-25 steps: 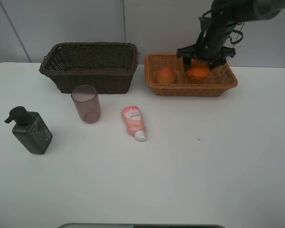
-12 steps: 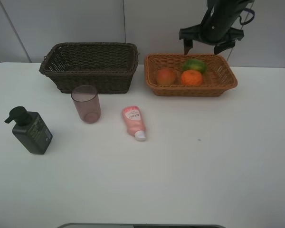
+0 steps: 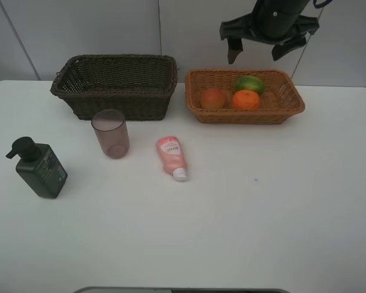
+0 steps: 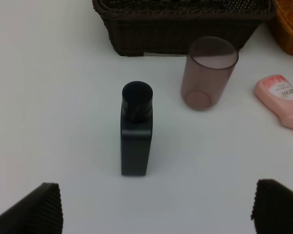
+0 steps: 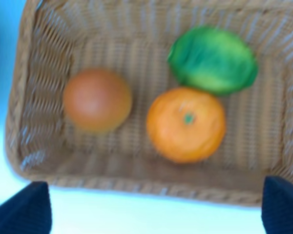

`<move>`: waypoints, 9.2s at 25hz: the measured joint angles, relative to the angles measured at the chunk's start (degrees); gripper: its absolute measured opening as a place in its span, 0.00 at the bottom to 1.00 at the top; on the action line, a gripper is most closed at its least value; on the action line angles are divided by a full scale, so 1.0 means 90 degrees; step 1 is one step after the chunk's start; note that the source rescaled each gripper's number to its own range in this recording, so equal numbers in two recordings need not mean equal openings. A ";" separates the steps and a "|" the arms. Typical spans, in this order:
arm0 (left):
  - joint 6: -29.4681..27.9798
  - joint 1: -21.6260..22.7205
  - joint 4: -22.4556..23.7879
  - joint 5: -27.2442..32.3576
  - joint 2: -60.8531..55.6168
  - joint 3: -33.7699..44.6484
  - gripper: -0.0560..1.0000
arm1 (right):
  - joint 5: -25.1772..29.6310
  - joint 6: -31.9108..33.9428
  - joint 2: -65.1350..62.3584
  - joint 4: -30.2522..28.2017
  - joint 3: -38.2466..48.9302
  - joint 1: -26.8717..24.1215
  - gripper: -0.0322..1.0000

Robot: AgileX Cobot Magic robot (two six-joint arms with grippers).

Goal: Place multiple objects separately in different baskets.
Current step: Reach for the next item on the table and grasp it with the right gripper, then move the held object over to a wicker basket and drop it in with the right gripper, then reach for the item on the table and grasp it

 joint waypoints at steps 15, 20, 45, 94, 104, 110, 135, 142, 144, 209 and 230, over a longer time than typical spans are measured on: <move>0.0000 0.0000 0.0000 0.0000 0.0000 0.0000 1.00 | 0.0028 0.0270 0.0721 0.0976 0.0401 0.1644 0.88; 0.0000 0.0000 0.0000 0.0000 0.0000 0.0000 1.00 | 0.0653 0.0289 0.1613 0.1008 -0.0528 0.1736 0.88; 0.0000 0.0000 0.0000 0.0000 0.0000 0.0000 1.00 | 0.0591 0.0405 0.3391 0.1203 -0.1590 0.1917 0.88; 0.0000 0.0000 0.0000 0.0000 0.0000 0.0000 1.00 | 0.1774 -0.0485 0.3267 0.1090 -0.3482 0.1898 0.04; 0.0000 0.0000 0.0000 0.0000 0.0000 0.0000 1.00 | 0.0822 -0.0645 0.3186 0.0733 -0.4433 0.1876 0.04; 0.0000 0.0000 0.0000 0.0000 0.0000 0.0000 1.00 | -0.0919 -0.0650 0.3192 0.0478 -0.4433 0.1839 0.04; 0.0000 0.0000 0.0000 0.0000 0.0000 0.0000 1.00 | -0.4892 -0.0650 0.4238 0.0283 -0.3139 0.1635 0.04; 0.0000 0.0000 0.0000 0.0000 0.0000 0.0000 1.00 | -0.4674 -0.0650 0.4239 0.0283 -0.3130 0.1579 0.13; 0.0000 0.0000 0.0000 0.0000 0.0000 0.0000 1.00 | -0.4674 -0.0650 0.4229 0.0283 -0.3130 0.1579 0.41; 0.0000 0.0000 0.0000 0.0000 0.0000 0.0000 1.00 | 0.1130 -0.1599 -1.1296 0.1125 0.6489 -0.1967 0.83; 0.0000 0.0000 0.0000 0.0000 0.0000 0.0000 1.00 | 0.0793 -0.1576 -1.1773 0.1214 0.6719 -0.2434 0.83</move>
